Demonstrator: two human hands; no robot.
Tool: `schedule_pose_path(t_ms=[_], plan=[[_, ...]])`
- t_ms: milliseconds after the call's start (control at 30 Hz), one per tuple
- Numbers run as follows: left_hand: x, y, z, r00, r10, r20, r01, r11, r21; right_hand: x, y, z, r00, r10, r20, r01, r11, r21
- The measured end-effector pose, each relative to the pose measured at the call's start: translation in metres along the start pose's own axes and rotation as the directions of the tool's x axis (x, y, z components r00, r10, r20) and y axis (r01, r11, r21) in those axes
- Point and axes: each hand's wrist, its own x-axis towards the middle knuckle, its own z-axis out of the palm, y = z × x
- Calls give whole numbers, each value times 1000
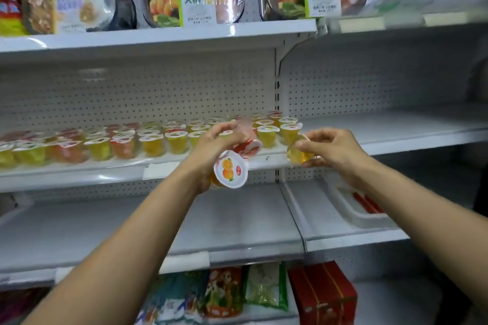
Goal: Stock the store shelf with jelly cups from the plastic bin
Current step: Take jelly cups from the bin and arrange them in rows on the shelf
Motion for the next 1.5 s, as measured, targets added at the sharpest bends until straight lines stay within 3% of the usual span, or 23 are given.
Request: schedule_pose_path(t_ms=[267,467,600,733,833,1000,1200,1267,1367,1500], plan=[[103,27,4,997,67,47,-75,982,174,110,-16,-35,991,-121,-58,113,986,-119],[178,27,10,991,78,110,-111,935,338,201,-1,-38,981,-191,-30,161,892,-422],[217,25,15,992,56,113,-88,948,307,249,18,-41,973,-227,36,200,756,-623],[246,17,26,991,25,129,-44,989,141,290,44,-45,977,-190,97,202,673,-711],[264,15,33,996,-3,89,-17,972,234,313,58,-49,981,-163,110,190,647,-738],[286,19,42,996,-87,3,83,962,259,338,77,-52,981,-126,147,194,631,-751],[292,16,60,981,-192,-7,192,977,94,337,70,-54,967,-153,205,256,607,-752],[292,14,65,973,-229,-28,230,972,43,329,55,-50,944,-261,202,327,667,-670],[291,11,73,953,-296,-65,292,954,-65,312,27,-37,890,-393,232,455,800,-390],[285,14,87,947,-320,-16,311,929,-202,297,4,-24,796,-486,360,592,748,-300]])
